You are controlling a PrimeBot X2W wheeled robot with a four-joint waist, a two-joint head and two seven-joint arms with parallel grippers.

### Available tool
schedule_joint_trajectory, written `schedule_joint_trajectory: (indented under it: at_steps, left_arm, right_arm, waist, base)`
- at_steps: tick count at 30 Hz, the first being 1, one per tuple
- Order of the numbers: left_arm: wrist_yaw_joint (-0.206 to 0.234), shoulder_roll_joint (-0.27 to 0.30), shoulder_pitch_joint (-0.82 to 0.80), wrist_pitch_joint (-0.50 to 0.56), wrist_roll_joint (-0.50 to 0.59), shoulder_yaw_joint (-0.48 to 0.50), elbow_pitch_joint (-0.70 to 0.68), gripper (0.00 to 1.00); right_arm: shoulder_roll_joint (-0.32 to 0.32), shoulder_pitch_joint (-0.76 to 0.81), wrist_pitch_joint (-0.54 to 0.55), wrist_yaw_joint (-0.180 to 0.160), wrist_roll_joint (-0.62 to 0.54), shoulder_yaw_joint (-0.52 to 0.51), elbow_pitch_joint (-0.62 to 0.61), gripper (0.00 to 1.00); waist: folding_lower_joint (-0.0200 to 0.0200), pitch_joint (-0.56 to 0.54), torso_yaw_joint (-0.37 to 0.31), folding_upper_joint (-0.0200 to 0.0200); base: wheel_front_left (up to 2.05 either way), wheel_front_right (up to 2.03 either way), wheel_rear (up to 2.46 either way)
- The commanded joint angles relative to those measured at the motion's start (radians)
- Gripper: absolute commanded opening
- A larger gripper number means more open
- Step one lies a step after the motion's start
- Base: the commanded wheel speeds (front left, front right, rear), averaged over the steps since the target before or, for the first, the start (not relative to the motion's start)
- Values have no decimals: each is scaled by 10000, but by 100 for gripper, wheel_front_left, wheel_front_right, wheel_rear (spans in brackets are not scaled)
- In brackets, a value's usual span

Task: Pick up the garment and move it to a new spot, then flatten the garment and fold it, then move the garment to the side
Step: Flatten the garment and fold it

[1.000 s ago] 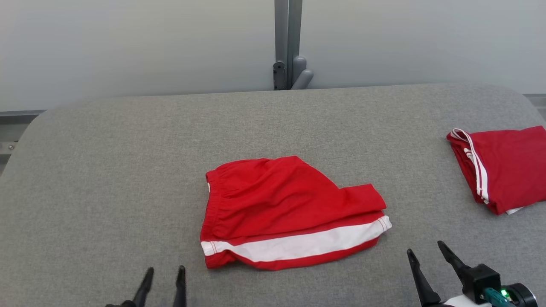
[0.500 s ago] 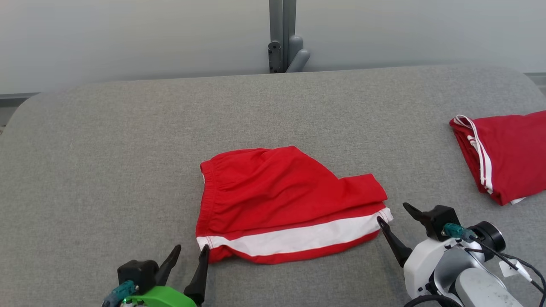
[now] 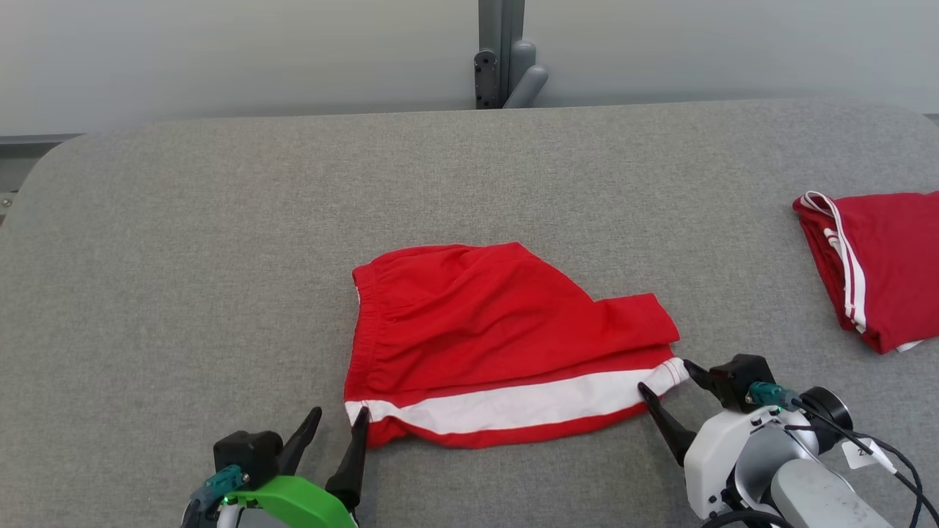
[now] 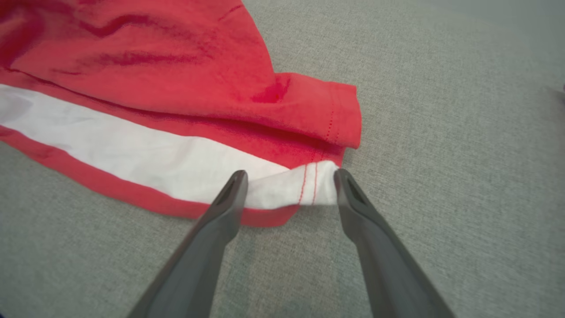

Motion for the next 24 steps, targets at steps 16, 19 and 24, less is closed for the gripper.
schedule_joint_trajectory:
  at_steps: [16, 19, 24]
  left_arm:
    - [2, 413, -175, 618, -820, -709, -188, 100]
    - [2, 428, -214, 651, -949, -779, -215, 100]
    - [2, 470, -314, 666, -1092, -936, -233, 100]
  right_arm:
    - [13, -263, -271, -15, 491, 319, 572, 100]
    - [57, -344, -300, -15, 530, 278, 643, 100]
    - [112, -413, -298, -15, 579, 331, 743, 100]
  waist:
    - [0, 32, 6, 0]
    - [0, 68, 7, 0]
    - [0, 166, 9, 0]
  base:
    - [0, 0, 0]
    - [0, 0, 0]
    - [0, 0, 0]
